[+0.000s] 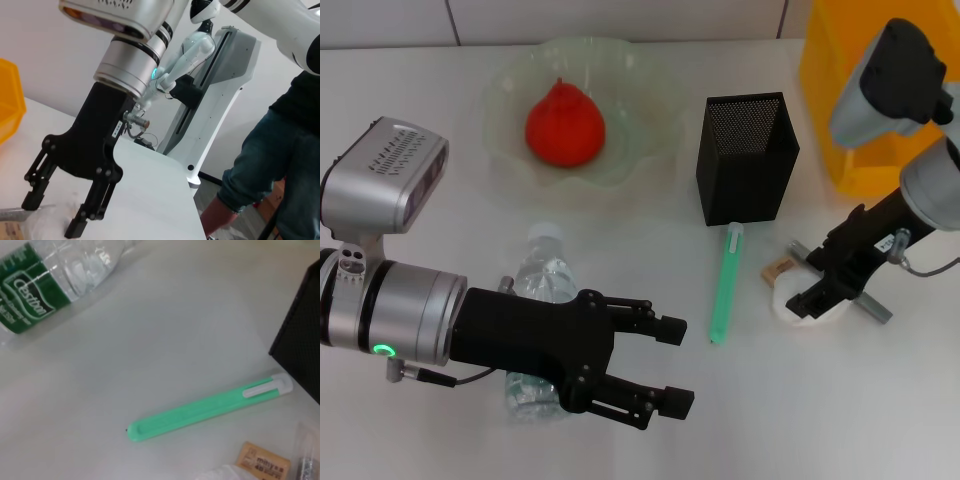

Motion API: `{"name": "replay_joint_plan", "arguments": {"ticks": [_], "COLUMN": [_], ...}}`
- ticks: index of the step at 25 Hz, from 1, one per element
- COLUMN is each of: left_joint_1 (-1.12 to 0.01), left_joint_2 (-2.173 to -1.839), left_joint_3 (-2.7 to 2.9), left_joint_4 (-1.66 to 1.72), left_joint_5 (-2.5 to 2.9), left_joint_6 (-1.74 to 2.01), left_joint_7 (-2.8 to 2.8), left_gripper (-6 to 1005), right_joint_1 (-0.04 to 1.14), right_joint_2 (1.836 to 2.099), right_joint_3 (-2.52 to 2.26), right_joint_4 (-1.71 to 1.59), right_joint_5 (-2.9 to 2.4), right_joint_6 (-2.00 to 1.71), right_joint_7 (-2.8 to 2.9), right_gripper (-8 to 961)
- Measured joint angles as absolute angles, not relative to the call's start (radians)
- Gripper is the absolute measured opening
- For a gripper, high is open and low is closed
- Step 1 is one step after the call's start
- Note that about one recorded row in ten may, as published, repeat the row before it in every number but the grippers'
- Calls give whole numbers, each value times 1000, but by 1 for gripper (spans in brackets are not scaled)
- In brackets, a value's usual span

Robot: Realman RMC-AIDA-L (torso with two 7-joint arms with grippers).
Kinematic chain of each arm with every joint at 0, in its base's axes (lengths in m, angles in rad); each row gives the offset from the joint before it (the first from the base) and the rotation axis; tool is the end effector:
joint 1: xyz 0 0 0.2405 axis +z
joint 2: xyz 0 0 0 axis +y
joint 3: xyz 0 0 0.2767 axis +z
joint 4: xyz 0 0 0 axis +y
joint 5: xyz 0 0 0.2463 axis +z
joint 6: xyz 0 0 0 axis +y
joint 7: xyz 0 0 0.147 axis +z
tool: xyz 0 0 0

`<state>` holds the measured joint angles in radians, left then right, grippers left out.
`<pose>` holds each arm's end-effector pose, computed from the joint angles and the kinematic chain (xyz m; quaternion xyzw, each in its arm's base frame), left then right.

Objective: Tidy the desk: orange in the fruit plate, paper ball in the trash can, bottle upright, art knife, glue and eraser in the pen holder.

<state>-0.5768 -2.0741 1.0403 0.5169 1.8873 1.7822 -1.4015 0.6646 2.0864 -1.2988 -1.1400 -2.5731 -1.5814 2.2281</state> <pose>-0.2537 0.3170 -0.0672 0.9451 0.1782 0.2443 0.1240 0.2103 0.4006 -0.0282 -0.9470 0.2424 -0.1944 0.0820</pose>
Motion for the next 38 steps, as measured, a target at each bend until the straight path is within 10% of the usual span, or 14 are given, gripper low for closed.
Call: {"name": "replay_joint_plan", "arguments": {"ticks": [25,38], "left_joint_1": [-575,-588], "left_joint_2": [-2072,-2072], "left_joint_3": [1040,1039], "left_joint_4": [509,508], "left_joint_5": [1888,1888], "left_joint_6": [1766,1762], "left_joint_7": [-1390,-1401], "left_gripper": [833,832], "right_joint_1": [575,543], "right_joint_2": [2078,2082], "right_joint_3": [-947,-807], "right_joint_4": [-1536,-1422], "right_joint_5": [-2423,-2410], "right_joint_6": [-1809,-1266], "right_joint_7": [2143,2186], "right_gripper": [498,502]}}
